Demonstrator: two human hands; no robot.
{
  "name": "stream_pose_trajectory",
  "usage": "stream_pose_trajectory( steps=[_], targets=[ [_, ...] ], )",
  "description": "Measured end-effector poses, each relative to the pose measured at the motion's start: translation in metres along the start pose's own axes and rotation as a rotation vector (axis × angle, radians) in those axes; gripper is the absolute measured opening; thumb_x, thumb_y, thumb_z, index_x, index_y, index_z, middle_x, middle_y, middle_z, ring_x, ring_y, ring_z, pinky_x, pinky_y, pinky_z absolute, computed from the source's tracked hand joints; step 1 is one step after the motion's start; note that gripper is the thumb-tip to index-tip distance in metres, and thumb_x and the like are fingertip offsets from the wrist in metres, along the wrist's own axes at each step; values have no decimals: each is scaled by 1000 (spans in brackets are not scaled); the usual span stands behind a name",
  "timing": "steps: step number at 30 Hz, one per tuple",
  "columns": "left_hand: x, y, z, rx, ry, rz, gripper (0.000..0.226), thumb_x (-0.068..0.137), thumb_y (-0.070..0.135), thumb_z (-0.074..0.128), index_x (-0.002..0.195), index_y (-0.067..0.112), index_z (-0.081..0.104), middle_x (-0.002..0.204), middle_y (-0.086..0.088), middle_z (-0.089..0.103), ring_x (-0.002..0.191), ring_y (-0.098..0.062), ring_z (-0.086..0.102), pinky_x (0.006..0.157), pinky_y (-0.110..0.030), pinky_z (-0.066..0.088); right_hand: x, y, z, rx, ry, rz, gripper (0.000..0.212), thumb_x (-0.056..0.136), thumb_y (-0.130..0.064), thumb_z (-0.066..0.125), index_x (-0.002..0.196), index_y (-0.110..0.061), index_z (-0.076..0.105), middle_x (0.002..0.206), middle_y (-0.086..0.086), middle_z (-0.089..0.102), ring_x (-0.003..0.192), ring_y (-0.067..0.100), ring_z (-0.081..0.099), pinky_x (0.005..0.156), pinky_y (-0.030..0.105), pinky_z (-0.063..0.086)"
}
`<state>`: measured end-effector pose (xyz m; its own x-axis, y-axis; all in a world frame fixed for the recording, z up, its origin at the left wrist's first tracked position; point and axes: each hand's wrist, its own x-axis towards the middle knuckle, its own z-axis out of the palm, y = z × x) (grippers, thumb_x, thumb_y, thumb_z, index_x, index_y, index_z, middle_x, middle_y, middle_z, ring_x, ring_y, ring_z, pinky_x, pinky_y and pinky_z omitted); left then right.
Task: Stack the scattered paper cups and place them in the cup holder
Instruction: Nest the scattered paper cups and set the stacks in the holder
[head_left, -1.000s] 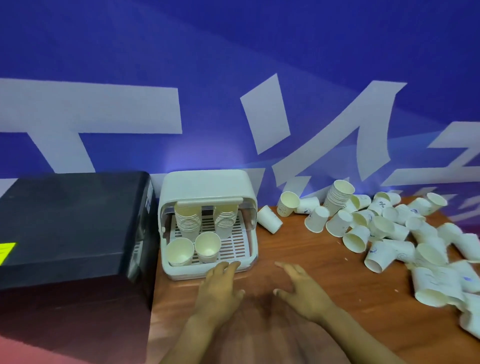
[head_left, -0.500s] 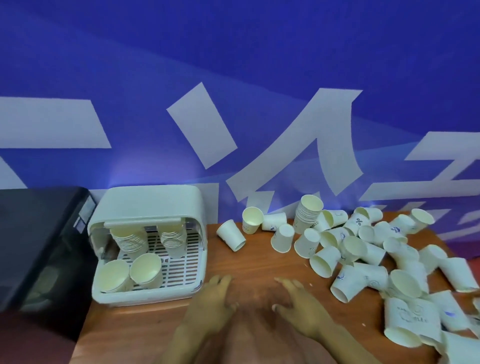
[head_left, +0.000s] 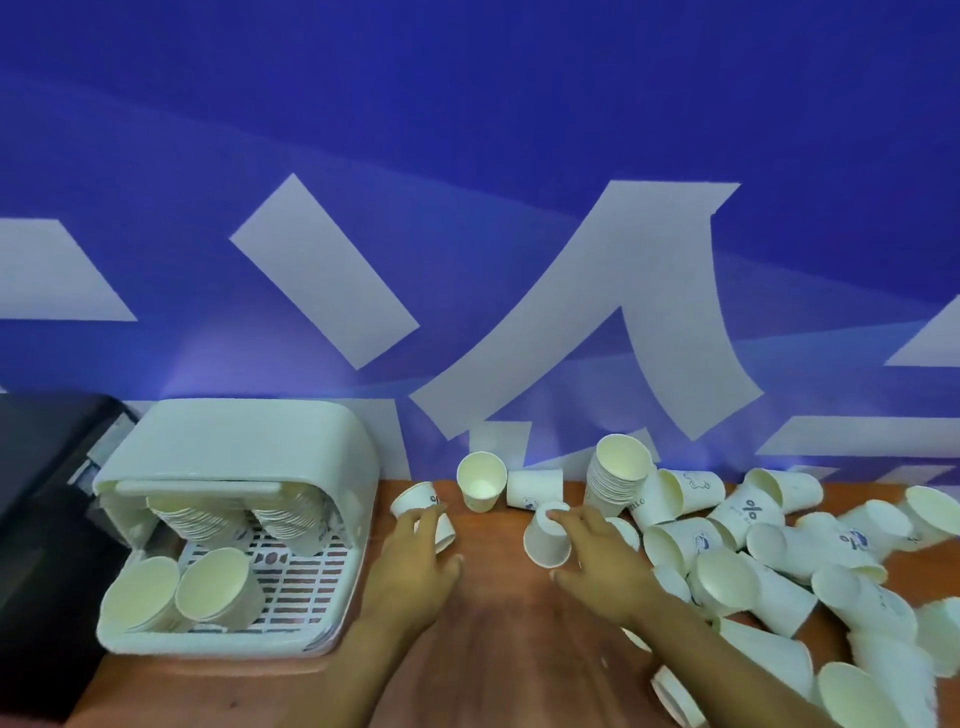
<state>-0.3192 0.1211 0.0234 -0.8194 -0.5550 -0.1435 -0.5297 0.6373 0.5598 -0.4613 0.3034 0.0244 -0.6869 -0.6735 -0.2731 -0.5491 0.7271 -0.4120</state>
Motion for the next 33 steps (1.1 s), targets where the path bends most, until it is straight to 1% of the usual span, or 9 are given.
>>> stream_pose_trajectory(
  steps=[5,7,9,14,17,20,25,30,33],
  targets=[
    [35,-7,25,138,-120,-227,79,90,47,52,151,28,5,157,-12,2,132,-36,37,108,-40,33,39,4,2,-254,-8,-98,71,86,-40,58,146,-36,20,156,1,17,138,24,28,109,36,32],
    [48,-14,33,114,-110,-305,82,90,49,50,151,28,-2,158,-15,-7,136,-39,30,110,-42,30,48,6,5,-283,-18,-87,73,85,-43,60,146,-37,20,155,1,19,136,25,30,109,36,32],
    [62,-19,40,90,-109,-347,83,91,46,49,151,29,-6,158,-16,-11,135,-42,32,109,-44,32,57,12,9,-268,-52,-88,73,83,-44,61,145,-36,22,152,0,26,130,25,39,103,34,38],
    [94,-26,54,161,-82,-355,72,93,48,43,150,29,5,155,-14,5,127,-38,42,101,-45,39,74,30,19,-269,-142,-130,73,81,-35,63,144,-35,26,141,-1,38,118,25,51,90,32,45],
    [104,-27,60,273,-75,-340,65,95,50,36,150,32,7,143,-13,22,115,-37,50,93,-44,43,79,34,25,-248,-151,-135,71,80,-32,62,142,-36,28,137,0,42,114,26,53,87,33,46],
    [109,-26,64,251,-44,-326,57,97,45,36,147,26,15,133,-16,32,108,-39,52,89,-45,44,82,35,27,-197,-155,-129,67,80,-32,62,139,-36,31,132,1,45,111,25,54,86,33,46],
    [101,-29,66,191,-45,-310,50,97,40,39,138,13,27,134,-17,32,111,-43,48,91,-46,41,76,32,23,-142,-148,-112,62,80,-33,62,135,-35,33,127,1,48,109,24,54,85,33,47],
    [68,-27,60,40,-102,-302,64,89,38,55,142,22,25,142,-15,23,121,-43,42,99,-46,40,55,23,15,-100,-82,-104,61,79,-44,65,131,-32,37,123,-1,54,110,21,53,87,33,46],
    [41,-25,52,-39,-108,-286,73,83,37,61,144,27,21,138,-16,32,120,-39,43,101,-46,40,37,16,11,-3,-30,-75,57,74,-46,68,121,-30,41,114,-4,56,104,17,53,84,33,49]
  ],
)
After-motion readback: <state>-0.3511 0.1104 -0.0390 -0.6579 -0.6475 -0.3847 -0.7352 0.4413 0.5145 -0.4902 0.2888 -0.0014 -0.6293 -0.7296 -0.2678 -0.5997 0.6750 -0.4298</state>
